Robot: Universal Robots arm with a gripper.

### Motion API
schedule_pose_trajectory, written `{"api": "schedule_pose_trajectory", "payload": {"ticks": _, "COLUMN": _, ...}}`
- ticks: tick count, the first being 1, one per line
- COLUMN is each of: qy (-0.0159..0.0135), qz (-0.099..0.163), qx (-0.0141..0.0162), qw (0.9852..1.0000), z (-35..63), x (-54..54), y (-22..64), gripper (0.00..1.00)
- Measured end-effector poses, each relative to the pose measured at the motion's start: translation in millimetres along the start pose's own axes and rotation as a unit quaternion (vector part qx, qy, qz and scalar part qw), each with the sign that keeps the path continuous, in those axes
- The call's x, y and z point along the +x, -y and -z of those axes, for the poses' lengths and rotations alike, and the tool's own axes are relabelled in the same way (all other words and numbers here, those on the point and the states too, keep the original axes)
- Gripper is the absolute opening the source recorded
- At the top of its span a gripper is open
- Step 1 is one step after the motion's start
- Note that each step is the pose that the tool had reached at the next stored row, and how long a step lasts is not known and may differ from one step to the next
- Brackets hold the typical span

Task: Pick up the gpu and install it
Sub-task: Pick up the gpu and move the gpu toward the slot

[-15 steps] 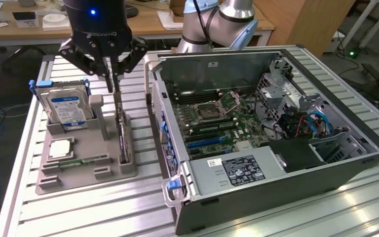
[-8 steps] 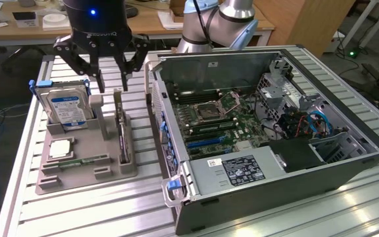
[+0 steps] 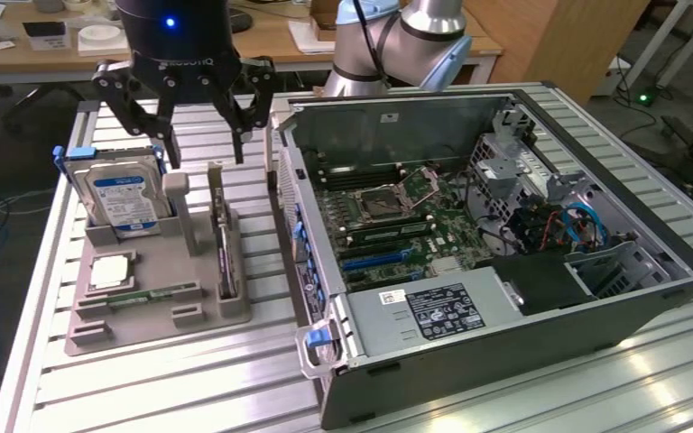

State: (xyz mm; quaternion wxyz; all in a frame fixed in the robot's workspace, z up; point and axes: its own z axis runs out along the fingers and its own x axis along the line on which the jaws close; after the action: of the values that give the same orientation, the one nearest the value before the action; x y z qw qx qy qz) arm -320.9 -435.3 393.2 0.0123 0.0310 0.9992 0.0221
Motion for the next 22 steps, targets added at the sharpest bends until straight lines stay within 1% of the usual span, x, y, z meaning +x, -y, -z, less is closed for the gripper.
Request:
{"api": "schedule_pose_trajectory", "payload": {"ticks": 3, "qy": -0.0012, "qz": 0.028, "qx": -0.0007, "qw": 0.9996, "z": -0.6, "x": -0.1, "y": 0.1, "gripper": 0.65}}
{"api": "schedule_pose_trajectory", "payload": {"ticks": 7, "qy": -0.0027, "qz": 0.062, "qx": -0.0015, "qw": 0.998, "z": -3.0, "x": 0.2, "y": 0.2, "gripper": 0.65}}
{"api": "schedule_pose_trajectory", "payload": {"ticks": 8, "qy": -0.0029, "qz": 0.066, "qx": -0.0016, "qw": 0.9978, "z": -4.3, "x": 0.7, "y": 0.3, "gripper": 0.65}}
{"api": "schedule_pose_trajectory", "payload": {"ticks": 14, "qy": -0.0025, "qz": 0.065, "qx": -0.0015, "qw": 0.9979, "z": -15.5, "x": 2.4, "y": -3.9, "gripper": 0.65}}
{"api": "schedule_pose_trajectory", "payload": {"ticks": 18, "qy": -0.0025, "qz": 0.064, "qx": -0.0013, "qw": 0.9979, "z": -22.0, "x": 2.5, "y": -4.1, "gripper": 0.65}}
{"api": "schedule_pose_trajectory", "payload": {"ticks": 22, "qy": -0.0025, "qz": 0.064, "qx": -0.0013, "qw": 0.998, "z": -26.5, "x": 2.6, "y": -3.9, "gripper": 0.65}}
